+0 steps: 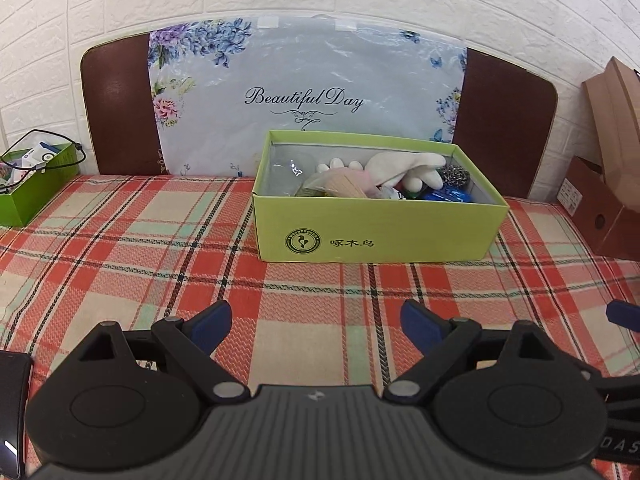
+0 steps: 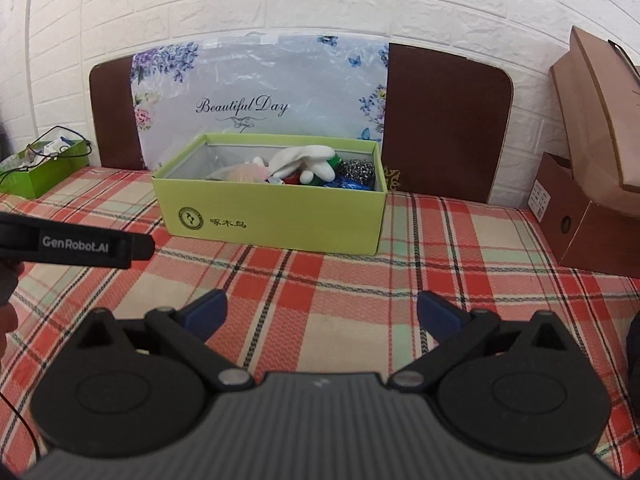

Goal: Organize objects

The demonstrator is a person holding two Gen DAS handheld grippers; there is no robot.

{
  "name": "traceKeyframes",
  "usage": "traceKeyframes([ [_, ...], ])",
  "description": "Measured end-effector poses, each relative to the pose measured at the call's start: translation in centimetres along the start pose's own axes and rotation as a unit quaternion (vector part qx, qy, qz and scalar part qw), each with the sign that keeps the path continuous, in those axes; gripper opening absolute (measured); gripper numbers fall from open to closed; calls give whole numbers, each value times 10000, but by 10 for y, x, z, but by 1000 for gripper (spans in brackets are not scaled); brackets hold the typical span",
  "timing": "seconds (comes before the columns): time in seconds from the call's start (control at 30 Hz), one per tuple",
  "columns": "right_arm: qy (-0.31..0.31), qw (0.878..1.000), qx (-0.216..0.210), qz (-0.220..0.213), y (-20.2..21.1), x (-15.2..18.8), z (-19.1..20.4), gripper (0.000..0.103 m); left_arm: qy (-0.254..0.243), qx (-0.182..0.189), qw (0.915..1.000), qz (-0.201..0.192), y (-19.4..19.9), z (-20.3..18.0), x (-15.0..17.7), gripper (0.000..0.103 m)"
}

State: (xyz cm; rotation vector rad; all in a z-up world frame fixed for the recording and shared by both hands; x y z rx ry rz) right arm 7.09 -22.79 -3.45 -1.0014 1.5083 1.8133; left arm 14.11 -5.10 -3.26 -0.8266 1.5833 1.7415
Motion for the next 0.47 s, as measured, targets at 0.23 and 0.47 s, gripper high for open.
traceKeyframes([
  [0.23, -95, 9995, 237, -167, -1, -5, -11, 103, -77, -12, 9999, -131, 18, 2, 3, 94],
  [0.47, -193, 9995, 180, -165, -8, -3, -11, 103, -75, -93, 9997, -228, 27, 10, -1, 94],
])
Point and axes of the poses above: each gripper's, at about its wrist camera, not at the fingertips, and y roughly against the way its jaws point, z to its left, x to its underside, the point moved 9 cm from there along -y, roughly the way its jaws point, and after that the axes turned 12 degrees about -x, right-handed, at the moved point
